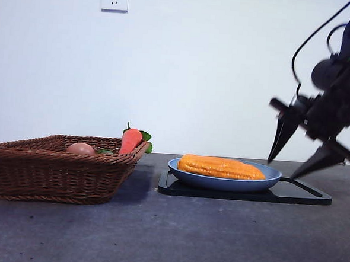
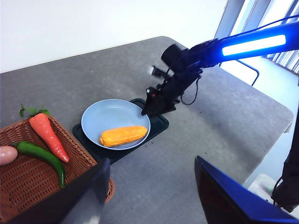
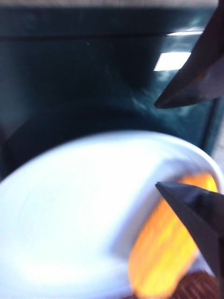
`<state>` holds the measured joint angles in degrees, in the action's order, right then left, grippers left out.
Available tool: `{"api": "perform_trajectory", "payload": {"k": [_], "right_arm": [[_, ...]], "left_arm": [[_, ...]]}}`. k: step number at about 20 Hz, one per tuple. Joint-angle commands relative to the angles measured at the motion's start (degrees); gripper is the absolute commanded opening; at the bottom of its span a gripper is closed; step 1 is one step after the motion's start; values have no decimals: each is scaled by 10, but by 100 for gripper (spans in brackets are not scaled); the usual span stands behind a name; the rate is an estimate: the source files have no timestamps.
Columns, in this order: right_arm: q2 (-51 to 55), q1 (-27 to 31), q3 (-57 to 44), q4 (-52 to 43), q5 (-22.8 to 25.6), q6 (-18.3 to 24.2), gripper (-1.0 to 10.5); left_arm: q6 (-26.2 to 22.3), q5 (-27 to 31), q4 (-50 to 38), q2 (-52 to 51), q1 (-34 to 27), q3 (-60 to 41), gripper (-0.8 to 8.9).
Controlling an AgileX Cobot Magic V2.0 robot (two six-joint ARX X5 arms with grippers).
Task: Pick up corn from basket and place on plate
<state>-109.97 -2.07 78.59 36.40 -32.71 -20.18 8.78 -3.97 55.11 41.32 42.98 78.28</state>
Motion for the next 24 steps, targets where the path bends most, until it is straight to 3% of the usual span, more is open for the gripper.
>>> {"api": "perform_trajectory", "payload": {"k": [1,3,6,9,15,17,19,21,24], "right_arm": [[51,7,10,18,1,32,263],[105,7,10,55,-4,58,263],[201,-3,10,161,-3,129,262],[300,-48,10,259,-1,170,262],[476,-174,10,327,41,164,222],[516,-210,10,344,52,163,95],[543,-231,10,349,56,164,-1],[562,-240,10,348,57,164,2],[578,-244,10,347,57,164,2]], "left_arm": [[5,2,2,3,5,11,299],[5,3,15,3,5,11,299],[3,3,28,6,5,11,298],[-6,4,38,12,5,11,296],[-19,4,41,33,5,11,254],[-19,4,46,37,5,11,195],[-19,4,51,40,5,11,95],[-19,4,53,43,5,11,5],[-19,4,53,43,5,11,7]]}}
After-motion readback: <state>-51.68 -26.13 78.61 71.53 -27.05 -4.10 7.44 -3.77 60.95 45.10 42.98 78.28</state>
